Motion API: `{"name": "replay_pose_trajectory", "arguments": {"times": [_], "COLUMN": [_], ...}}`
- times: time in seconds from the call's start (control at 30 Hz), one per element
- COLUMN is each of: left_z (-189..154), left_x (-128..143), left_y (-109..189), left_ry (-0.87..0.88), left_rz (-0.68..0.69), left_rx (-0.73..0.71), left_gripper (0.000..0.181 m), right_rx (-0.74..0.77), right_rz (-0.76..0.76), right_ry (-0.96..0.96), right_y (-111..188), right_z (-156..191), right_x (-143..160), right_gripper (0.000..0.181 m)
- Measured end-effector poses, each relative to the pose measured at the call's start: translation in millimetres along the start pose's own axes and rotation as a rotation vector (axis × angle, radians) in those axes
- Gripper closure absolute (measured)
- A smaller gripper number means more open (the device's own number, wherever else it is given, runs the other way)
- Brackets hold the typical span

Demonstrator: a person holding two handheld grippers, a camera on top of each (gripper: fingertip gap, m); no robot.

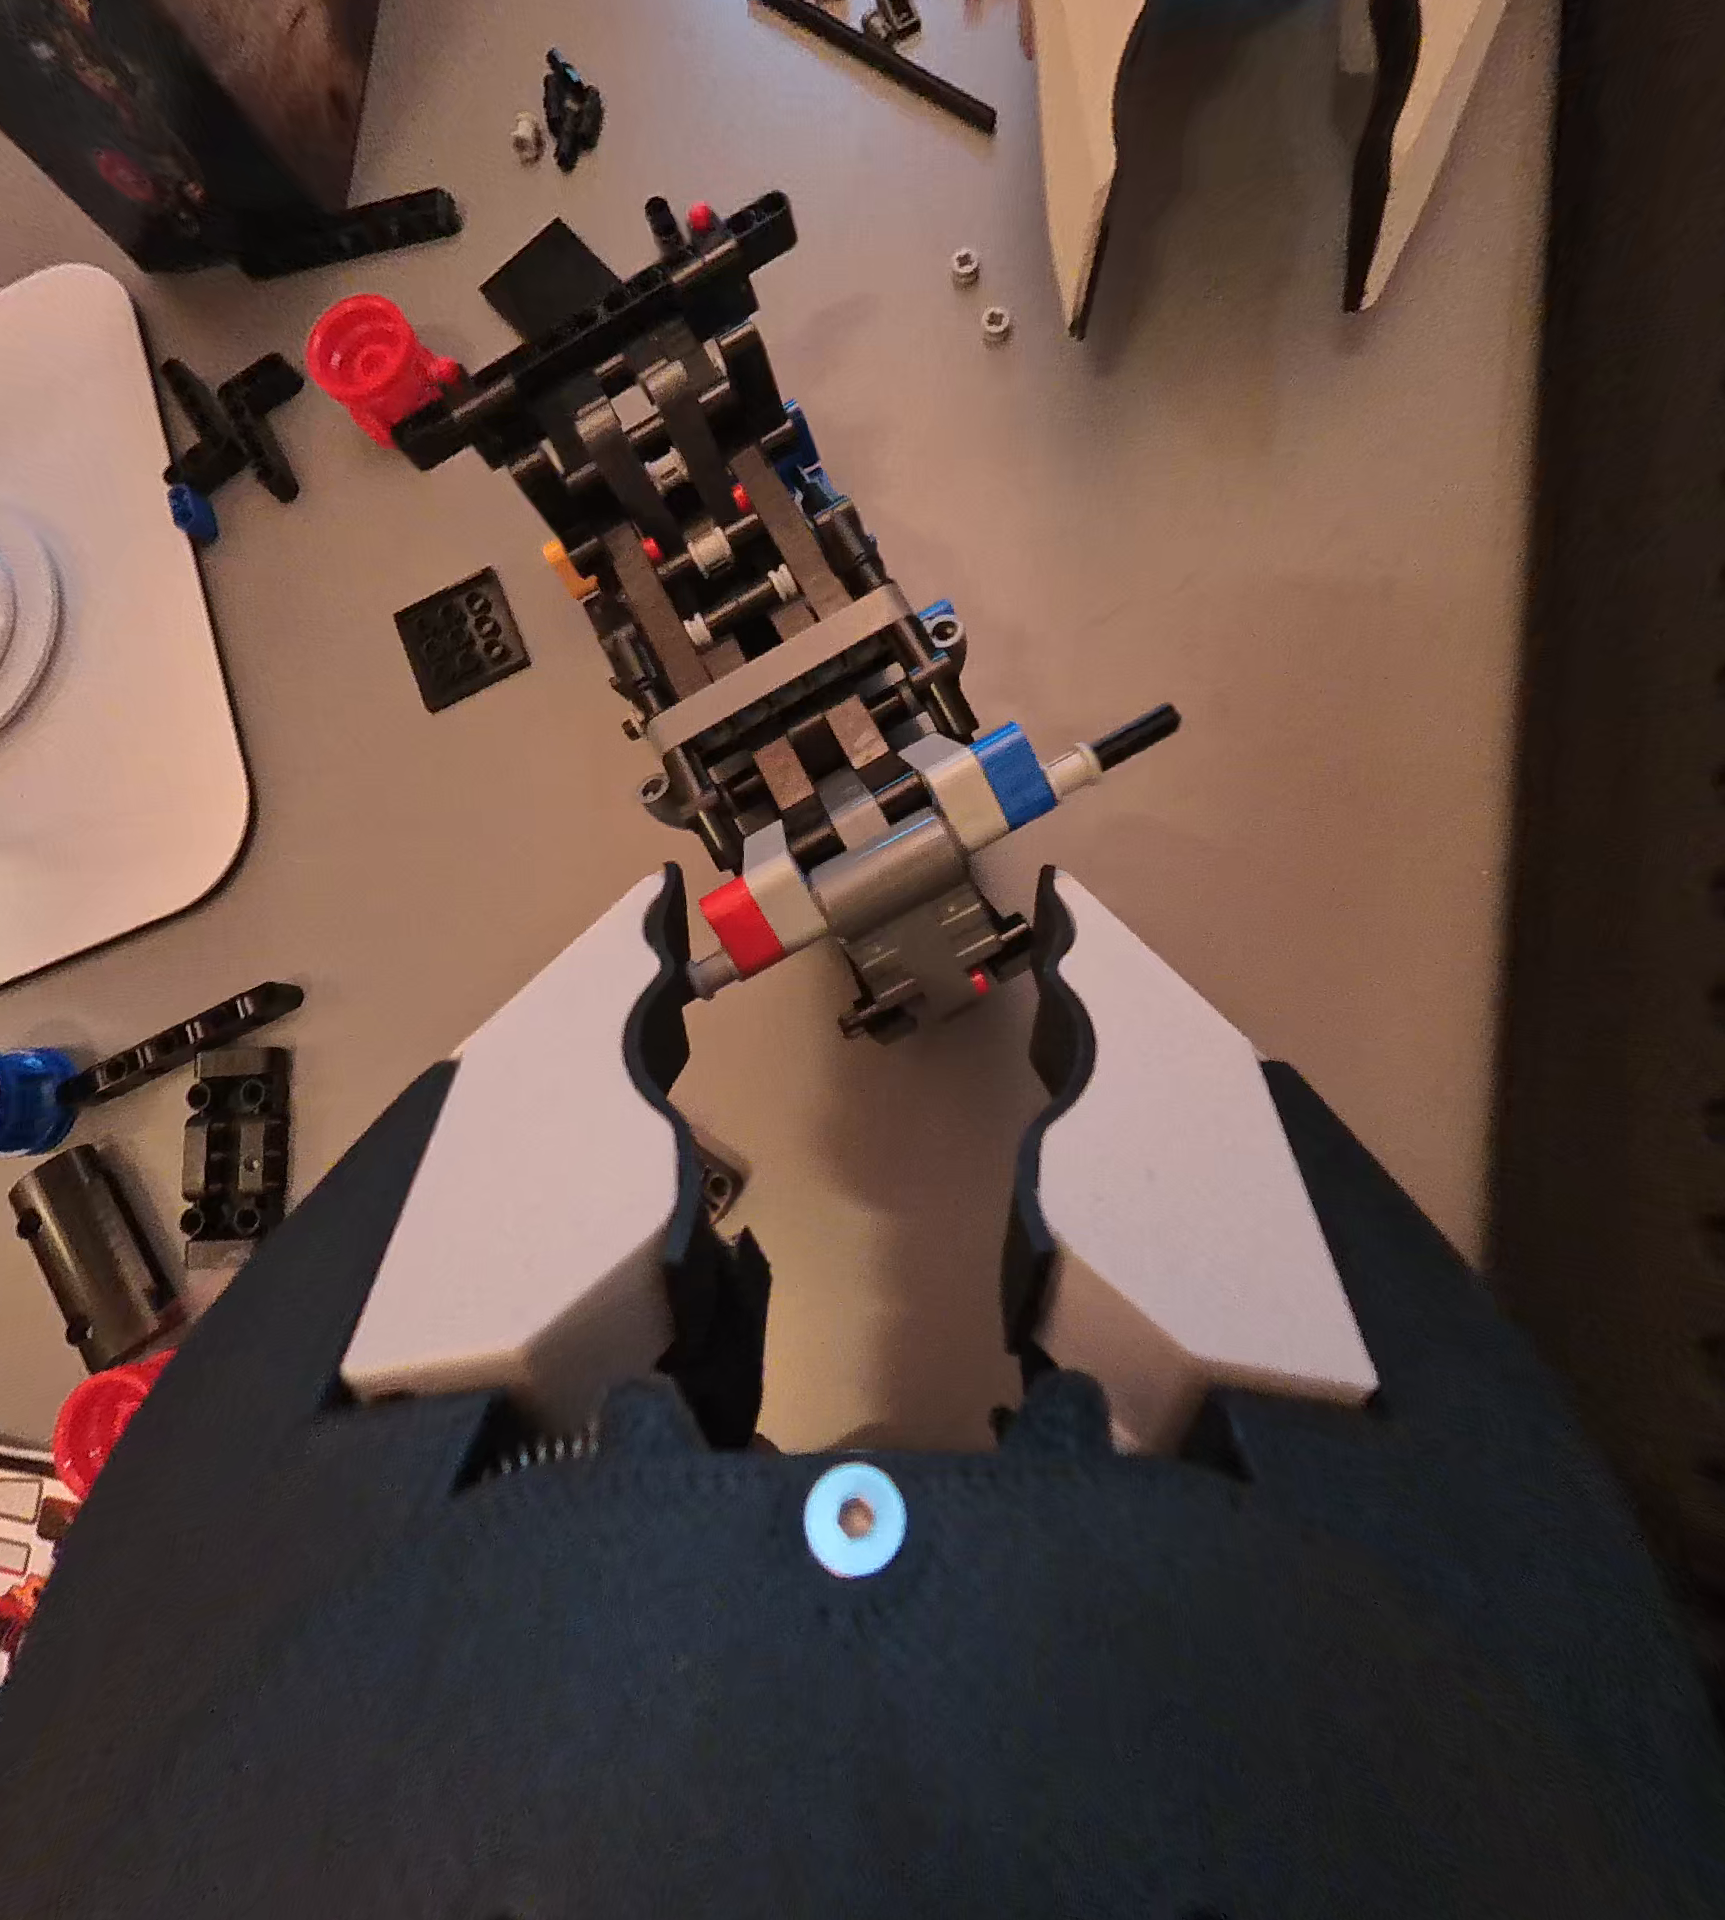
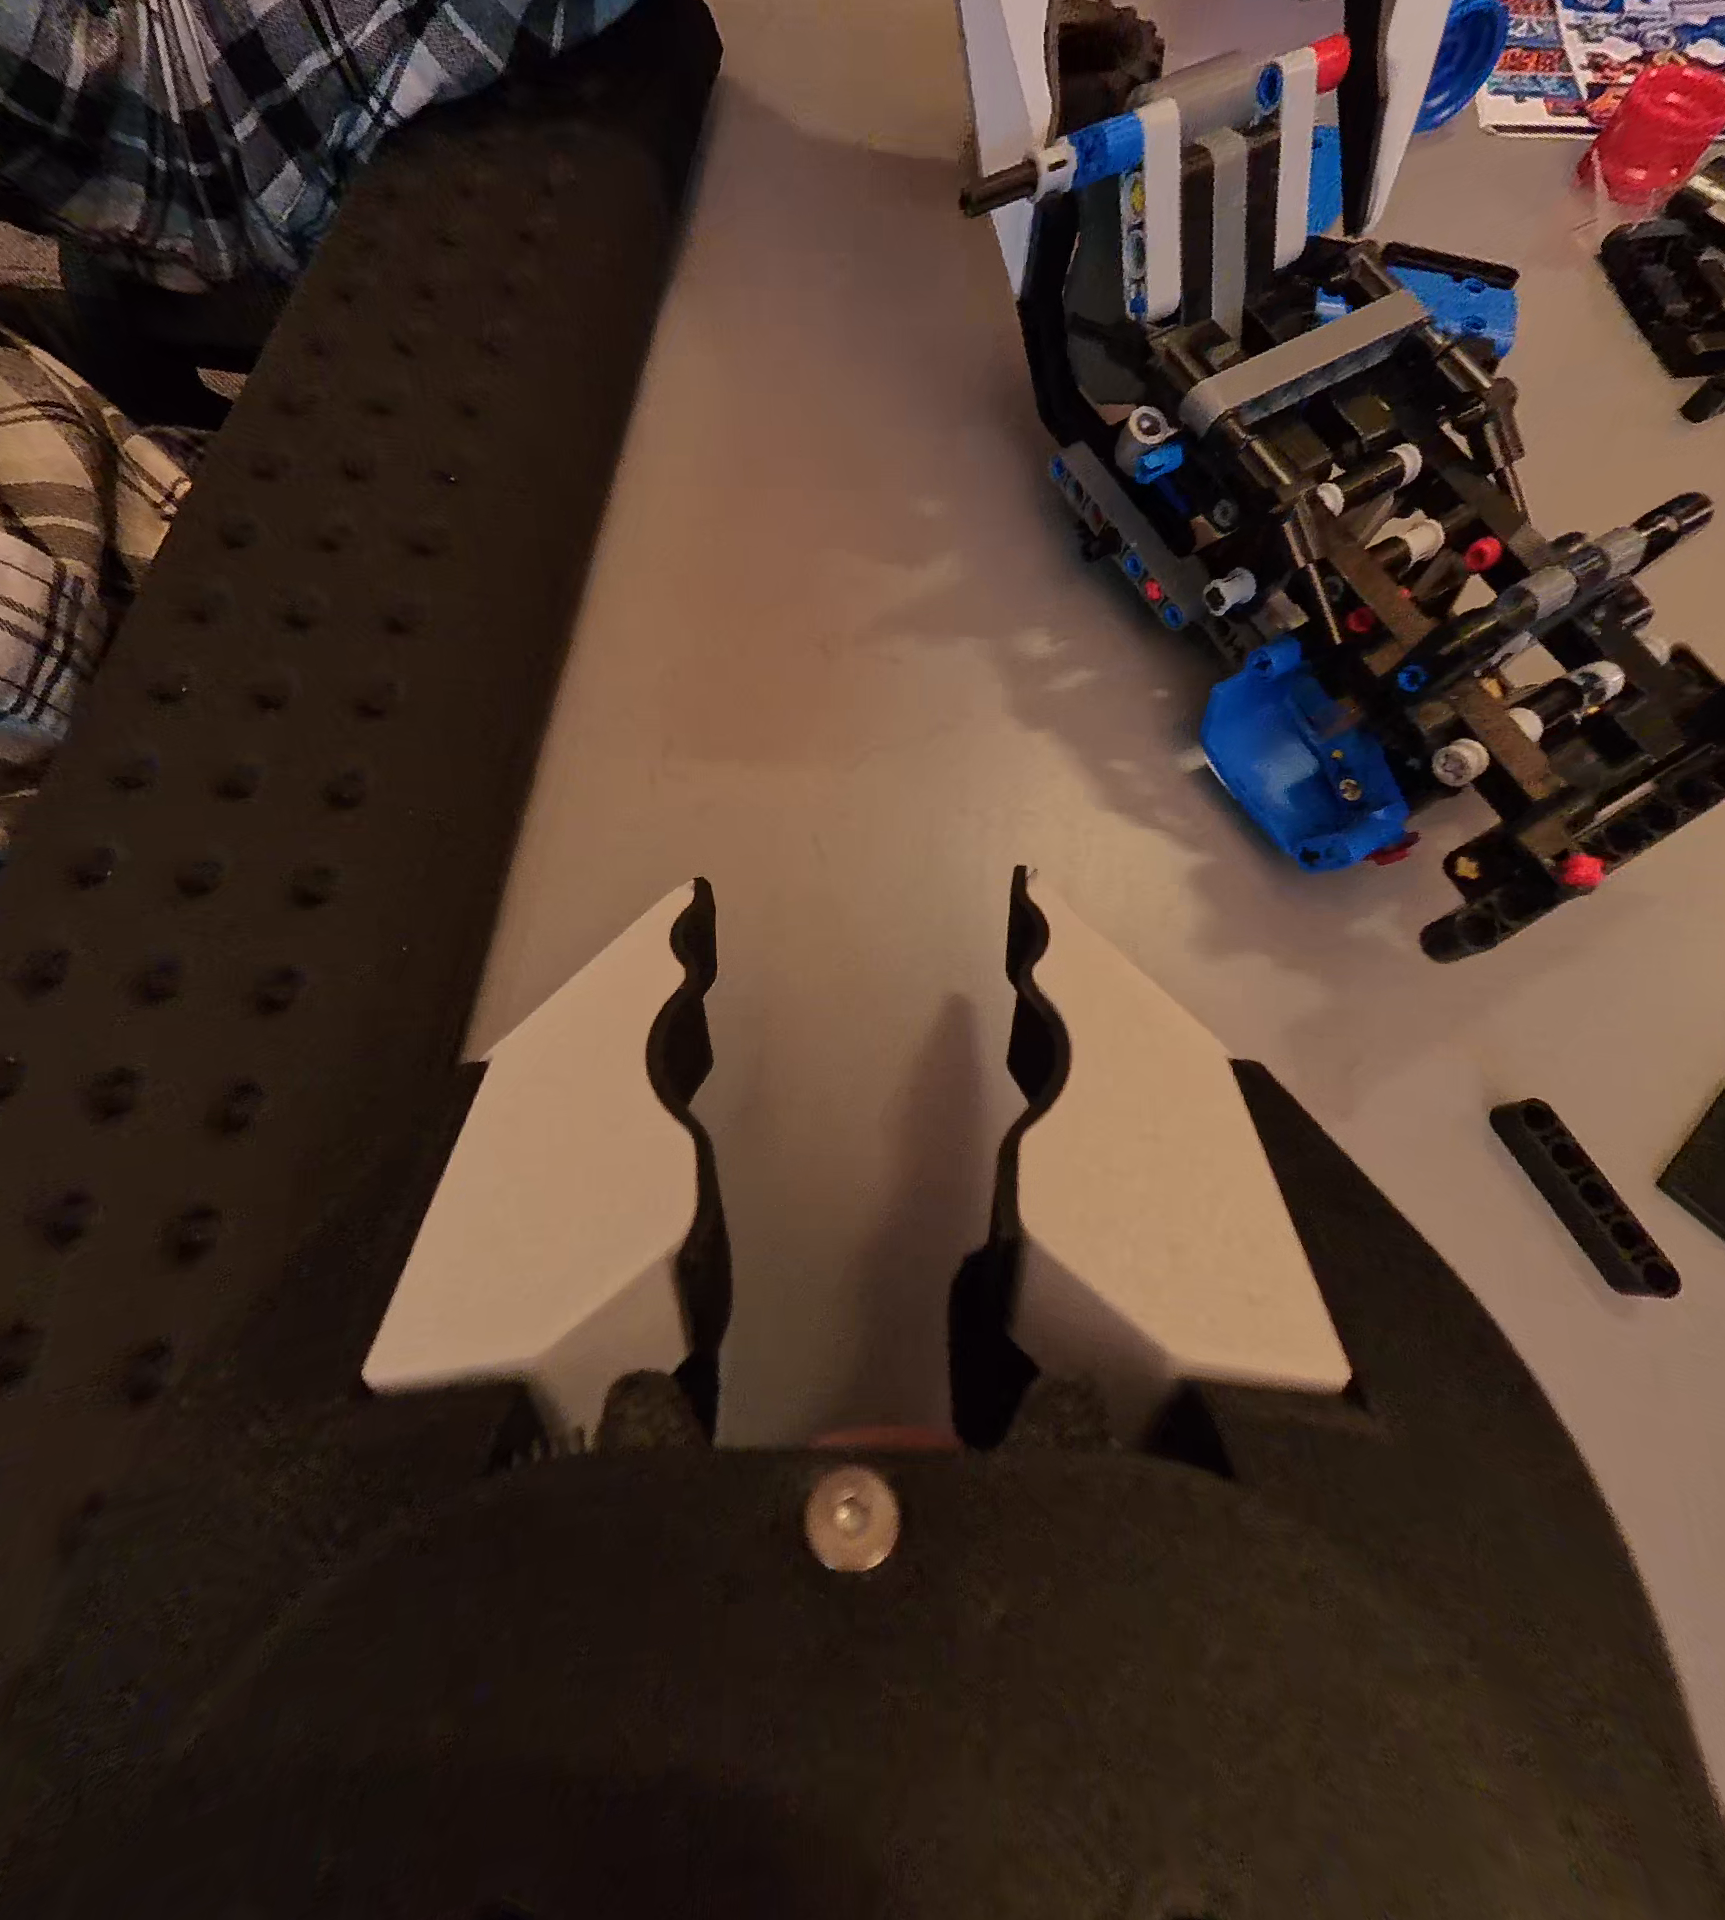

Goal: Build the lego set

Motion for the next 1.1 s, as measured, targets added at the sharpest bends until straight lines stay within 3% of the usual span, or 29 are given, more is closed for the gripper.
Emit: {"name": "replay_pose_trajectory", "arguments": {"times": [0.2, 0.4, 1.1], "left_z": [-3.4, 1.8, 6.4], "left_x": [-1.6, 1.2, 10.9], "left_y": [0.4, 3.4, 9.3], "left_ry": [-0.001, 0.03, 0.075], "left_rz": [-0.01, -0.011, -0.014], "left_rx": [0.022, -0.009, -0.034], "left_gripper": [0.117, 0.104, 0.099], "right_rx": [0.002, 0.009, 0.032], "right_rz": [-0.003, -0.009, -0.02], "right_ry": [0.002, 0.004, 0.001], "right_y": [1.2, 3.1, 7.3], "right_z": [0.0, -0.8, -5.5], "right_x": [-0.5, -1.3, -1.9], "right_gripper": [0.127, 0.127, 0.127]}}
Point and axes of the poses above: each gripper's, where its closed fingertips meet, y back along the fingers, x out of its underside, z = x × y across the jaws, the point moved 7 cm from there along y, back along the fingers, and after that the axes turned 1 degree about x, right-handed, at the moved point
